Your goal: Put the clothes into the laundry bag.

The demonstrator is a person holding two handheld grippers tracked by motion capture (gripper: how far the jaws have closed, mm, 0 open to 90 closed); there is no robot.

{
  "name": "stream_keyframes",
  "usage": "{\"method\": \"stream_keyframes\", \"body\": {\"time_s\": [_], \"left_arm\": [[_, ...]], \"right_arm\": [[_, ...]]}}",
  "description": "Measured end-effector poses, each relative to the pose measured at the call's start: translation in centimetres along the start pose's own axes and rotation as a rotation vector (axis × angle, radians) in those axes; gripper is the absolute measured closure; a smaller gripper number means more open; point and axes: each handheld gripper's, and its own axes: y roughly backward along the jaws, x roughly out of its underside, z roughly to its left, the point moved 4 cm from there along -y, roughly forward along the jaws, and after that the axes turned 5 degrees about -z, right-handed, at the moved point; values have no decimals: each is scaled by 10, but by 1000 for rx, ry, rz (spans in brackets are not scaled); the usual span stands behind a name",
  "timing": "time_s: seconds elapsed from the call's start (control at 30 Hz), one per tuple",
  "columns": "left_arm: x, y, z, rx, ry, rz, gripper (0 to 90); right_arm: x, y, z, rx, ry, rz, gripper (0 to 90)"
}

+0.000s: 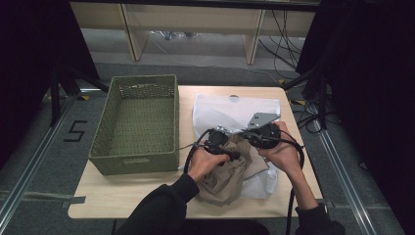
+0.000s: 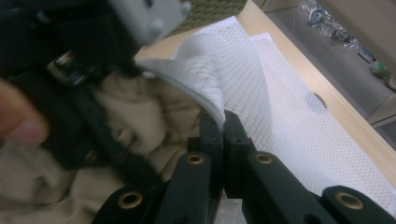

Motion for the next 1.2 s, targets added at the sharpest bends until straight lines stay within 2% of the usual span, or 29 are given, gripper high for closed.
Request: {"method": "stream_keyframes", "body": {"time_s": [0.03, 0.07, 0.1, 0.13, 0.2, 0.23, 0.27, 0.3, 0.33, 0.37, 0.43, 0.5, 0.57, 0.6, 0.63, 0.67, 0.7, 0.73, 0.77, 0.8, 0.83, 0.87, 0.93, 0.97, 1.0, 1.1, 1.2], "left_arm": [[-3, 2, 3, -13, 11, -20, 561], [-4, 1, 5, -29, 46, -46, 513], [-6, -1, 6, -60, 80, -71, 513], [-5, -3, 4, -75, 69, -53, 484], [-1, -4, 1, -66, 56, -13, 339], [0, -1, 1, -61, 48, 9, 339], [0, 5, -5, -73, 63, 15, 272], [0, 5, -5, -73, 63, 15, 255], [1, 17, -10, -49, 44, 33, 237], [1, 17, -10, -49, 44, 33, 209], [1, 32, -12, -70, 11, 29, 203], [1, 42, -15, -65, 23, 32, 213], [5, 50, -20, -79, -33, 47, 185], [9, 53, -21, -76, -63, 68, 177], [14, 54, -21, -83, -73, 87, 173], [19, 54, -22, -79, -108, 111, 165], [22, 51, -21, -85, -135, 112, 182], [23, 48, -21, -83, -161, 111, 284], [23, 43, -22, -69, -196, 91, 455], [23, 37, -23, -63, -206, 92, 564], [22, 34, -24, -63, -220, 102, 642], [20, 27, -24, -66, -230, 89, 696], [14, 17, -22, -85, -219, 62, 743], [12, 16, -21, -87, -196, 39, 759], [8, 15, -17, -86, -180, 27, 763], [-7, 19, -4, -145, -134, -49, 769], [-13, 16, 6, -161, -86, -77, 762]], "right_arm": [[0, 2, -1, -5, 4, -8, 900], [0, 4, -2, -7, 10, -9, 900], [0, 4, -2, -7, 10, -9, 900], [1, 4, -2, -9, 9, -5, 900], [7, -2, -1, -7, -1, 23, 900], [7, -2, -1, -7, -1, 23, 900], [12, -5, -2, -16, -10, 29, 900], [12, -5, -2, -16, -10, 29, 900], [14, -6, -4, -24, -20, 31, 900], [14, -6, -4, -24, -20, 31, 900], [16, -6, -5, -20, -28, 36, 900], [15, -6, -6, -25, -18, 29, 900], [15, -6, -7, -25, -21, 26, 900], [15, -5, -7, -22, -20, 25, 900], [15, -5, -7, -24, -18, 26, 900], [15, -4, -6, -25, -17, 26, 900], [15, -4, -7, -22, -22, 24, 900], [15, -4, -6, -21, -25, 25, 900], [15, -5, -6, -23, -15, 28, 900], [15, -6, -4, -23, -24, 35, 900], [15, -7, -3, -24, -17, 38, 900], [14, -8, -2, -29, -15, 41, 900], [13, -10, 1, -35, -5, 44, 900], [13, -8, 2, -33, 9, 49, 900], [12, -6, 2, -34, 5, 45, 900], [11, -1, 1, -35, 14, 36, 900], [9, 6, 4, -36, 7, 28, 900]]}}
